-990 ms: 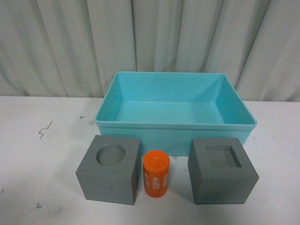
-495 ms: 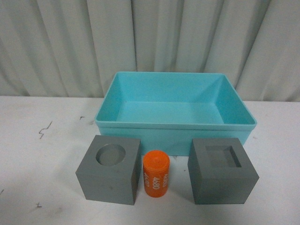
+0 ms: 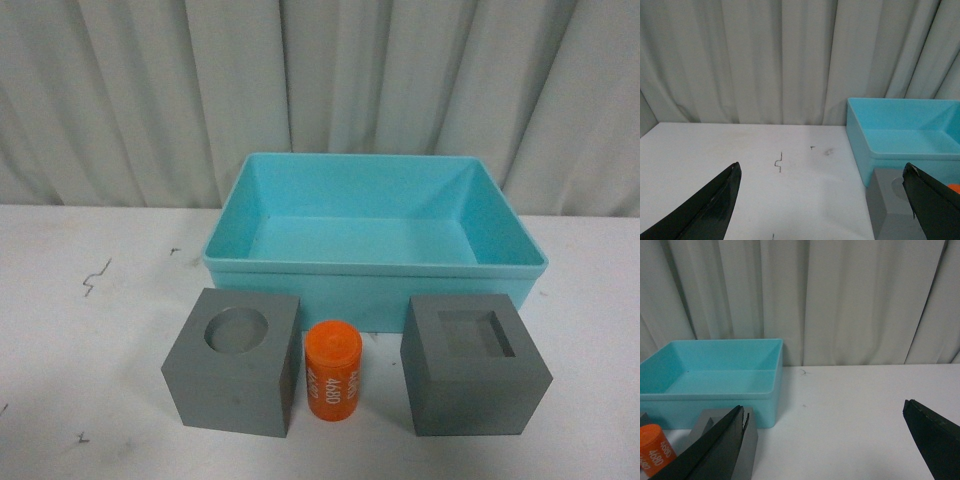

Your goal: Place gray and orange parts in blue box

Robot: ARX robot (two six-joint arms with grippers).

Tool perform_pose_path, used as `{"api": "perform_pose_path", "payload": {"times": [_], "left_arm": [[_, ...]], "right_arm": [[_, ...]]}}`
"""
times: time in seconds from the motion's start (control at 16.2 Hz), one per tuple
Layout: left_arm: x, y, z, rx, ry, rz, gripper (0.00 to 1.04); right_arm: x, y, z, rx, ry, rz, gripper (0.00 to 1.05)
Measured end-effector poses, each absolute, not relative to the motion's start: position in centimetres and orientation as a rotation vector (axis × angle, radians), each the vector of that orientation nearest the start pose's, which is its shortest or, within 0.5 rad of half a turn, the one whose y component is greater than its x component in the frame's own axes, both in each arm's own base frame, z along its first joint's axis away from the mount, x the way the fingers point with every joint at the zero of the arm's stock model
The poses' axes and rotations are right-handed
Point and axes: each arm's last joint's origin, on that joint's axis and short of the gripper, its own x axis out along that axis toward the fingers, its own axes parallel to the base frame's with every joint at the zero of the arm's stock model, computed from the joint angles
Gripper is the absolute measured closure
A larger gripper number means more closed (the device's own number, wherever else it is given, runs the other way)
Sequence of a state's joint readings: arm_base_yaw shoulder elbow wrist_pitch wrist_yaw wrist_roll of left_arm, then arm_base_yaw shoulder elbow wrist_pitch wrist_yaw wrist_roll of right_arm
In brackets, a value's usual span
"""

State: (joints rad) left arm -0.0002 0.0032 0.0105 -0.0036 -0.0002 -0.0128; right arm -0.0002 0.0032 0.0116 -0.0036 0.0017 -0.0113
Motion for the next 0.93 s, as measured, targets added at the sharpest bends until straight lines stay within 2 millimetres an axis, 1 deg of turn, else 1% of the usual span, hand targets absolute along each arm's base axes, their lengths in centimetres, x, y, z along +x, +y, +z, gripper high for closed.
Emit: {"api": "perform_pose_path", "payload": {"times": [0.93], "left_arm": [[9.73,0.0,16.65,-0.013,-0.004,0.0,0.07]], "right_arm": [[9.72,-0.01,16.69,-0.011,-0.005,-0.002,0.06]]}}
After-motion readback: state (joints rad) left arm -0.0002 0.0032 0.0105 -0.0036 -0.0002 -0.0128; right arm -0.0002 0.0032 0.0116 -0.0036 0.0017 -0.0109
